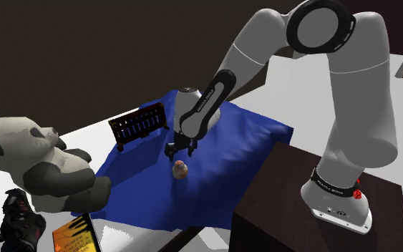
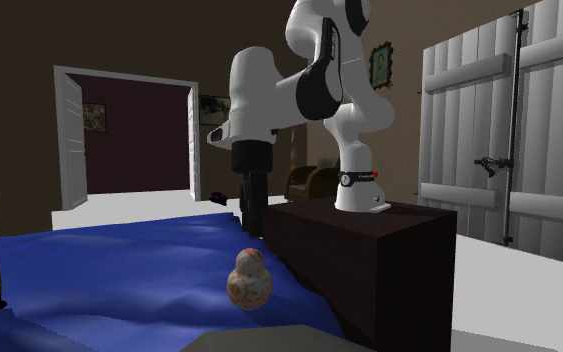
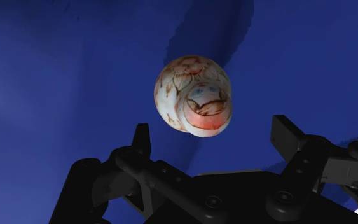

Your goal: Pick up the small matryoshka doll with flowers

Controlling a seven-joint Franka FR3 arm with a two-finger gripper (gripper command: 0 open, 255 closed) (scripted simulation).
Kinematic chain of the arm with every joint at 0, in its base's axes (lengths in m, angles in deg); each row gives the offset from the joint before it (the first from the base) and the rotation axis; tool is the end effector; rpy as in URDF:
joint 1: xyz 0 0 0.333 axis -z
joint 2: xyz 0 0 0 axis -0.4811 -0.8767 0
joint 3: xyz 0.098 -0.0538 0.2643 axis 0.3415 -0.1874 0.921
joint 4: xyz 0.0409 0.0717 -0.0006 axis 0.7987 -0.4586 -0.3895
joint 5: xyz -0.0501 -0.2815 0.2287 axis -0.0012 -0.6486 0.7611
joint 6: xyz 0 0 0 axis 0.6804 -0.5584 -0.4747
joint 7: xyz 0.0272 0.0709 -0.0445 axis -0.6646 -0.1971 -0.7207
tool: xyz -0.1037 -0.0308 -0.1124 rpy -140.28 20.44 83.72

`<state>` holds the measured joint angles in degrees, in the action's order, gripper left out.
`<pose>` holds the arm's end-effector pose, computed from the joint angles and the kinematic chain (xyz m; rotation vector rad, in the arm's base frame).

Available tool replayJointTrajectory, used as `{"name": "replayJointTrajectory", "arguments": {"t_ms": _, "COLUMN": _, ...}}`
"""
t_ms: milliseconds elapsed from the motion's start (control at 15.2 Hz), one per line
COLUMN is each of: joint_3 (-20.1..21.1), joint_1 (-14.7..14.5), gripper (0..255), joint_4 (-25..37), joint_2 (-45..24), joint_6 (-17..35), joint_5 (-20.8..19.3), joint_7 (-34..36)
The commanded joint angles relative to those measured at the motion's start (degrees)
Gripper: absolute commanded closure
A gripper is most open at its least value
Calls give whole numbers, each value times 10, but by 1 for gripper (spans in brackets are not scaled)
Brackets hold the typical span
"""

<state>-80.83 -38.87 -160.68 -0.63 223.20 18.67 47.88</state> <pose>0.5250 0.1732 0.1581 -2.9134 0.5579 -0.1246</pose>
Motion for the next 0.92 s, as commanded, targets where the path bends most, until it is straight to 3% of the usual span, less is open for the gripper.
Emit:
{"name": "replayJointTrajectory", "arguments": {"t_ms": 0, "joint_3": -2, "joint_1": -6, "gripper": 0, "joint_4": 12, "joint_2": -23, "joint_6": 13, "joint_5": -3, "joint_7": 6}}
{"name": "replayJointTrajectory", "arguments": {"t_ms": 528, "joint_3": -3, "joint_1": -7, "gripper": 0, "joint_4": 22, "joint_2": -70, "joint_6": 51, "joint_5": -3, "joint_7": 1}}
{"name": "replayJointTrajectory", "arguments": {"t_ms": 594, "joint_3": -3, "joint_1": -7, "gripper": 255, "joint_4": 23, "joint_2": -70, "joint_6": 50, "joint_5": -3, "joint_7": 1}}
{"name": "replayJointTrajectory", "arguments": {"t_ms": 858, "joint_3": -3, "joint_1": -7, "gripper": 255, "joint_4": 22, "joint_2": -70, "joint_6": 50, "joint_5": -3, "joint_7": 2}}
